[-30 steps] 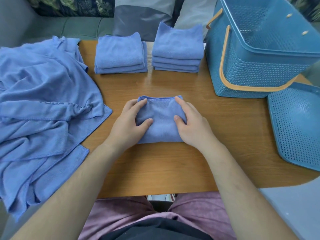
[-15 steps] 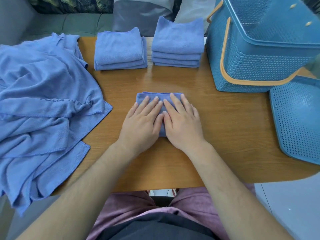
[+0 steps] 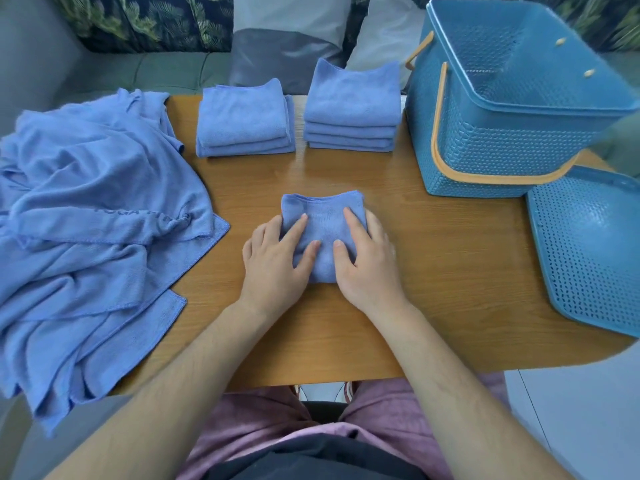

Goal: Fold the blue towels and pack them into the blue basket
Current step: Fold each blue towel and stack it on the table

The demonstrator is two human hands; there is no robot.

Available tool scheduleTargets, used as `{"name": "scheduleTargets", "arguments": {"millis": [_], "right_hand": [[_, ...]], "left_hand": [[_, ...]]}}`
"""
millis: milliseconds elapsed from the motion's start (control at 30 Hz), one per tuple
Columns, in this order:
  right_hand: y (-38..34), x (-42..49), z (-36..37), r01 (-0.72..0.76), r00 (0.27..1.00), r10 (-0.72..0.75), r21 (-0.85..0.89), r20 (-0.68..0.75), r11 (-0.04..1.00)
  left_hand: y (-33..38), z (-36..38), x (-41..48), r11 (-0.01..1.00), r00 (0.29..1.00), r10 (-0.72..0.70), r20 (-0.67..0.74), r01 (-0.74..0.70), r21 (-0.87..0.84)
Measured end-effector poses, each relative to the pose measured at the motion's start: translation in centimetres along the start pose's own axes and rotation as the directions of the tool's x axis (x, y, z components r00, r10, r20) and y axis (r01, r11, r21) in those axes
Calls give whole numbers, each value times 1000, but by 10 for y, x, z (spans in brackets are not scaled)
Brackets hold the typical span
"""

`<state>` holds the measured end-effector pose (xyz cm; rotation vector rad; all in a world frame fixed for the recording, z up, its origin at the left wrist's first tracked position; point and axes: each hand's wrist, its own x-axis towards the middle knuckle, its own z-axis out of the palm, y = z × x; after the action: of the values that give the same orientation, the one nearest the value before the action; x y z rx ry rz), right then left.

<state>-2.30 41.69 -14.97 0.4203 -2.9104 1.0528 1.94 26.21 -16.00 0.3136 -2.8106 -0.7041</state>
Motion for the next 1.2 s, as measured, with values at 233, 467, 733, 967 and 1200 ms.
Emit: {"name": "scheduleTargets", "arguments": {"millis": [233,467,733,967,1200], "right_hand": [[-35,33,-14,54,999,-54,274,-5,960],[-108,146,-23,118,982,-145,205,121,972],[-147,257,12,164,952,-156,-9,263,986],[-150,283,37,259,961,-180,-459,209,850],[-139,291,89,297,936,-191,-374,295,879]], "left_hand": [[-7,-34,31,921,988,33,-151,-89,-380],[-42,-101,143,932,981,-26,-194,-46,-359],[-95,-106,257,945,984,-146,-105,107,-309],[-115,-83,268,981,972,-132,-193,156,116],[-114,-59,284,995,996,-45,83,38,94]]}}
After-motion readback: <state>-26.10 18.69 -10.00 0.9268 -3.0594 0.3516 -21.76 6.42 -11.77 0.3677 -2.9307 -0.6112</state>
